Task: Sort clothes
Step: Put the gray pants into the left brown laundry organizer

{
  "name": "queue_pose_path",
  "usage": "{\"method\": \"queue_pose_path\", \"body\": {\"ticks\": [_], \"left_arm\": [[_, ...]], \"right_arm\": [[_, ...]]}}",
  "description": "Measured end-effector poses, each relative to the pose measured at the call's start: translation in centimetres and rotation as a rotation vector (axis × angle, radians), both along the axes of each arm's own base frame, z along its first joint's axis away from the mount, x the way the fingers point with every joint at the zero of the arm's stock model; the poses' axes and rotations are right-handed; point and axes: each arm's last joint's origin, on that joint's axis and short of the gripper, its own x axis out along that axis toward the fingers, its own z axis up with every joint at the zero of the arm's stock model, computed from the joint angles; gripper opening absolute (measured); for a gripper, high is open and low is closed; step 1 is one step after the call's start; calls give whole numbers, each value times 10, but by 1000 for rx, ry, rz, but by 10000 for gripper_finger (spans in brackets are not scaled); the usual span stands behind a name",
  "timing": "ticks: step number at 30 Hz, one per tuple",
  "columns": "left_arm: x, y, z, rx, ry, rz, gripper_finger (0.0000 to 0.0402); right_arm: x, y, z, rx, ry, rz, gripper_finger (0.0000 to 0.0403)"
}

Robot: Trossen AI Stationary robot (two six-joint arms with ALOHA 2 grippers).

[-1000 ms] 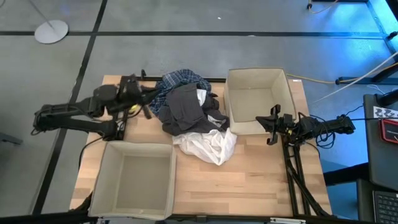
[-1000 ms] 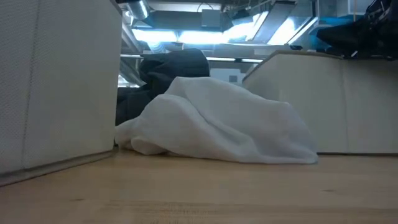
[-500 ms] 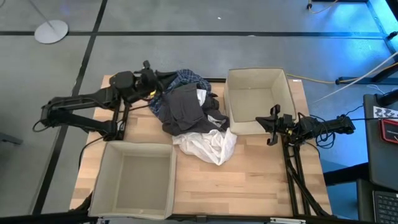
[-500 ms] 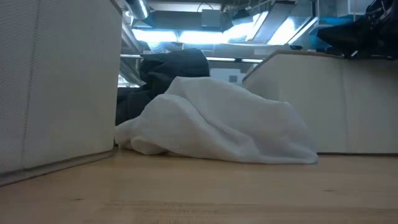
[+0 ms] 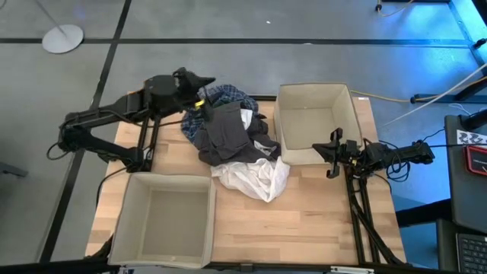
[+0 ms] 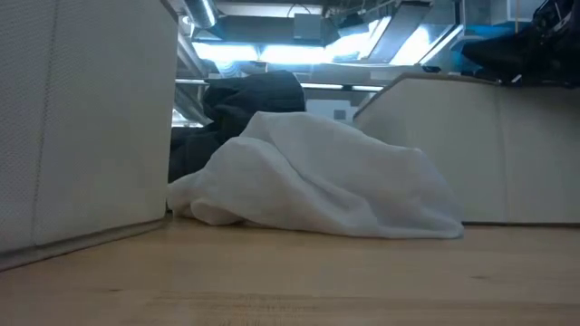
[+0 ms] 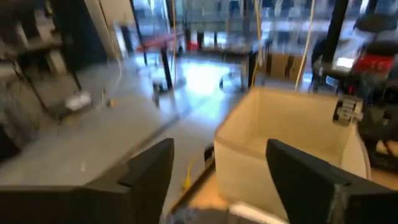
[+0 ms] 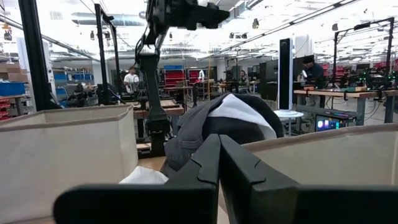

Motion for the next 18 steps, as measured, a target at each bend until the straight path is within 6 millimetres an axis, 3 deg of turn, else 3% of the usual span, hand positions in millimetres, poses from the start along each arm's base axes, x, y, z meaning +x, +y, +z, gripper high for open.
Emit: {"method": "queue_pose_path", "body": {"ticks": [5,18], "left_arm": [[16,7,2,-123,115,46,281],[45,8,-38,-241,328,74,283]], "right_arm": [[0,0,-1,-4,10,0,12],[1,0,-5,-23,57,-11,12]]}}
